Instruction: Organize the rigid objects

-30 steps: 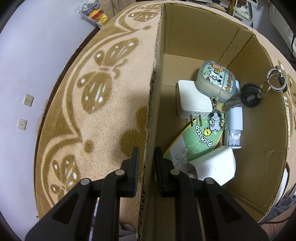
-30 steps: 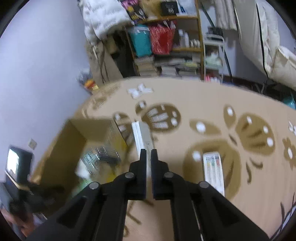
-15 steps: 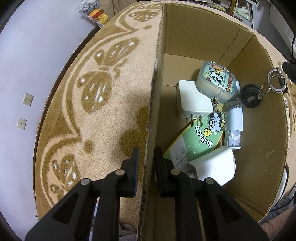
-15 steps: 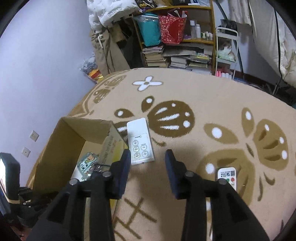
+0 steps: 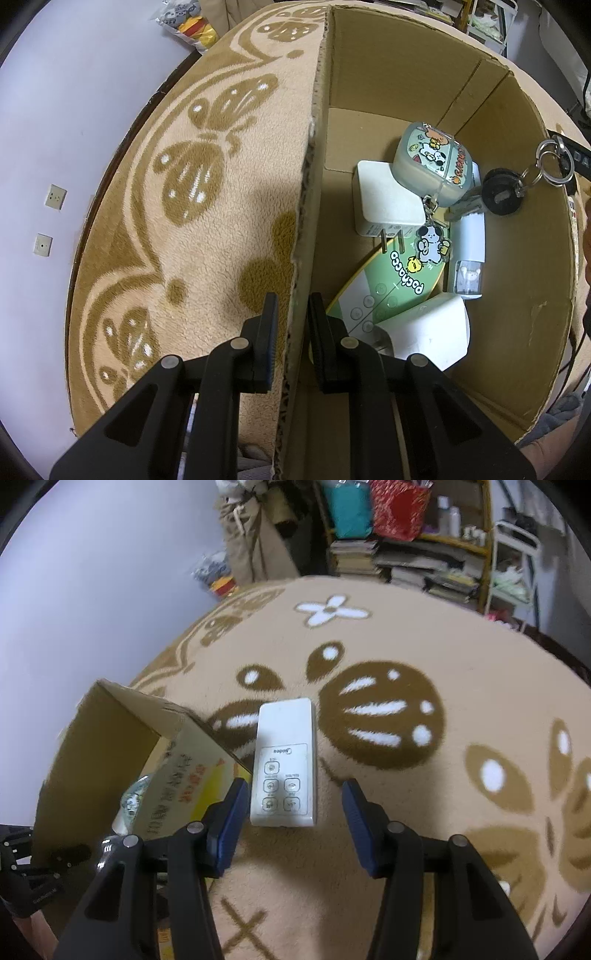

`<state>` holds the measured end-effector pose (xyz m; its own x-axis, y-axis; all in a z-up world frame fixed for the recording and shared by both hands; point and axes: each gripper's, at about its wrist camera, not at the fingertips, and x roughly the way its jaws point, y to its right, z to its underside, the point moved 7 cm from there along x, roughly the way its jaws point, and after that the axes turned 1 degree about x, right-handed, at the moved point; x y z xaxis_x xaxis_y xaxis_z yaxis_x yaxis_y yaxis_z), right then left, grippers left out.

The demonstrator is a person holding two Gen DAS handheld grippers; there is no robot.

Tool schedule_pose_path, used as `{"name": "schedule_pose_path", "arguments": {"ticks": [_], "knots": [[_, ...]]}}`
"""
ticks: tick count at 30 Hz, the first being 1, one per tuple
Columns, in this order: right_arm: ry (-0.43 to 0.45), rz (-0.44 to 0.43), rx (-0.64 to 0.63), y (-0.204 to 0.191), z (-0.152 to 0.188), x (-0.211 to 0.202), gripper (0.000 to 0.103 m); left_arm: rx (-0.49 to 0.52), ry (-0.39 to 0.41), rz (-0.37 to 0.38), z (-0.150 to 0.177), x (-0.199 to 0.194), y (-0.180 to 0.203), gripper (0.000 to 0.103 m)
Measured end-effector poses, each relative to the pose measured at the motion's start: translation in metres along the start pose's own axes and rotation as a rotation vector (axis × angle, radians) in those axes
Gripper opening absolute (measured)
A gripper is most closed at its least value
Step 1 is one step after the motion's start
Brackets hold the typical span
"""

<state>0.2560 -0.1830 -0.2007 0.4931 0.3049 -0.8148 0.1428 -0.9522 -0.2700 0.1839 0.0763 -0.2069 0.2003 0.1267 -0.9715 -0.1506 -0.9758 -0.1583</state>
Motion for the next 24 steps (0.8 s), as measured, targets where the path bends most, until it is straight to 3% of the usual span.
{"name": "schedule_pose_path", "arguments": {"ticks": [8, 24], "knots": [[-0.096, -0.091, -0.029, -0.006, 0.001, 0.035, 0.056, 0.004, 0.000, -0.007, 0.000, 0.000, 0.000, 0.015], [-0.187, -0.092, -0.100, -0.015, -0.003, 0.058, 0.056, -0.006, -0.008, -0.017, -0.002, 0.007, -0.003, 0.015]]}}
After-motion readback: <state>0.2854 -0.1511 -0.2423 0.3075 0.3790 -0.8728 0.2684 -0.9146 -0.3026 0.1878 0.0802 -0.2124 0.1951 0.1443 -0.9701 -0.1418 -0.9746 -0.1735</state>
